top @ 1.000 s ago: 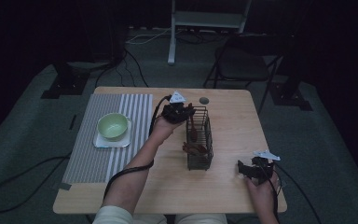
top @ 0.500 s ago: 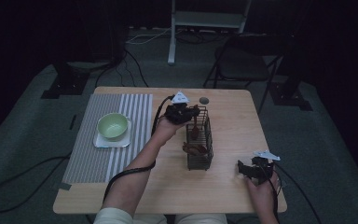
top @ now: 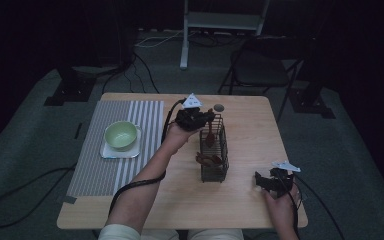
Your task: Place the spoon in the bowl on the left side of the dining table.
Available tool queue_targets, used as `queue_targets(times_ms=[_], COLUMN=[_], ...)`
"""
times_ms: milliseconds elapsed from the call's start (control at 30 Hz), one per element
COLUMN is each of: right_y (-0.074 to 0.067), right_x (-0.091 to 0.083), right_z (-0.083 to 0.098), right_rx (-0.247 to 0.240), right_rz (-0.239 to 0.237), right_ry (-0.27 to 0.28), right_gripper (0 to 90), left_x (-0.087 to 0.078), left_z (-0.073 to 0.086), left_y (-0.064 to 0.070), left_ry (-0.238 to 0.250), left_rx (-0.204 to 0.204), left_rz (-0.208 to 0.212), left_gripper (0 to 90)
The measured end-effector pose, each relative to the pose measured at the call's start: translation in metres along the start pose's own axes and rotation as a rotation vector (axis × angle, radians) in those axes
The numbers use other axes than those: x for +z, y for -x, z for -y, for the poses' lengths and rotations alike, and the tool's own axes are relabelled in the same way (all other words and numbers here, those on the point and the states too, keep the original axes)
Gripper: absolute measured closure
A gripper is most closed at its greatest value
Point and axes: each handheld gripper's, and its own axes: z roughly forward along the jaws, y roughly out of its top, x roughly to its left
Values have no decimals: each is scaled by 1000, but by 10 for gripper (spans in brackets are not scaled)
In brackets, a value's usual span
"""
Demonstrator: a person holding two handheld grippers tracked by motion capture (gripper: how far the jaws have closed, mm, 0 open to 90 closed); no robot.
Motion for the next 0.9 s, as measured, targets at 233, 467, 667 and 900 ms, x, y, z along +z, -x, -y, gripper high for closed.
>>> queue_targets(times_ms=[233,467,667,900], right_y=[0,0,0,0], right_x=[0,0,0,0], right_z=[0,0,0,0], right_rx=[0,-1,-1,-1], right_rz=[0,0,0,0], right_ry=[0,0,0,1], right_gripper=[115,115,115,115], left_x=[-14,-20,-29,-39], left_z=[-12,-21,-26,-35], left_y=[-1,4,4,6], left_ry=[50,66,88,101], left_rx=[-7,1,-7,11], left_rz=[3,2,6,-9], left_gripper=[843,843,842,842])
